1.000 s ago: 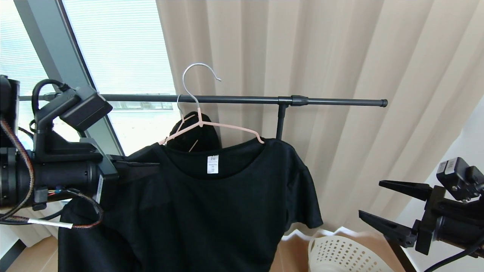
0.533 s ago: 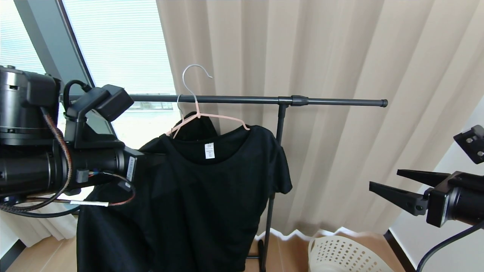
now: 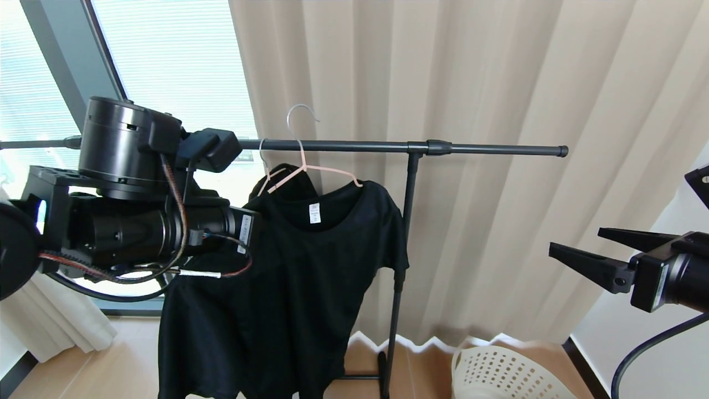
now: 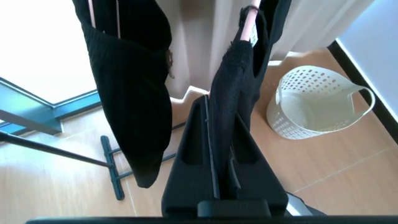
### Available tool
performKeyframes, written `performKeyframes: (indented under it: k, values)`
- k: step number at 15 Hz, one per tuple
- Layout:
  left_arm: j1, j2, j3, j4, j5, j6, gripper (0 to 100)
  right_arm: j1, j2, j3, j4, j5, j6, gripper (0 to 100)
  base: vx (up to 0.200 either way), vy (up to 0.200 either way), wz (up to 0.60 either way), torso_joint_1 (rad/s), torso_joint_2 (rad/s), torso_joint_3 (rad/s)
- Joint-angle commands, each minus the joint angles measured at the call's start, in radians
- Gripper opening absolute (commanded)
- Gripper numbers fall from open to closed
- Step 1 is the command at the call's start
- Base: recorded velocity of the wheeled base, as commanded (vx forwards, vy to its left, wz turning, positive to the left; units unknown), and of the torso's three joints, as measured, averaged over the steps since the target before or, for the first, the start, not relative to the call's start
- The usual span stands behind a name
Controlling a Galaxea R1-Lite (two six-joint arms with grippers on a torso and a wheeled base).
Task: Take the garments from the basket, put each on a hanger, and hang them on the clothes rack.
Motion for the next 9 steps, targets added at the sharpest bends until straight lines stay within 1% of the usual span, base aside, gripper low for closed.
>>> performKeyframes:
  k: [1, 5, 7, 9]
  values:
    - [-0.01, 0.061, -0.025, 0.0, 0.03, -0.01, 0, 0.002, 0.001, 0.0, -0.001, -0.001, 0.0, 100, 0.0, 0.0, 0.0, 0.0, 0.0, 0.0]
    - [-0.01, 0.152, -0.12, 0.001, 0.116, -0.042, 0, 0.002, 0.001, 0.002, -0.001, -0.004, 0.0, 100, 0.0, 0.0, 0.0, 0.0, 0.0, 0.0]
    - [-0.01, 0.195, -0.16, 0.006, 0.124, -0.042, 0, 0.002, 0.002, 0.0, -0.001, -0.004, 0.0, 100, 0.0, 0.0, 0.0, 0.0, 0.0, 0.0]
    - [0.004, 0.262, -0.224, 0.011, 0.124, -0.04, 0, 0.002, 0.001, 0.0, -0.001, -0.004, 0.0, 100, 0.0, 0.0, 0.0, 0.0, 0.0, 0.0]
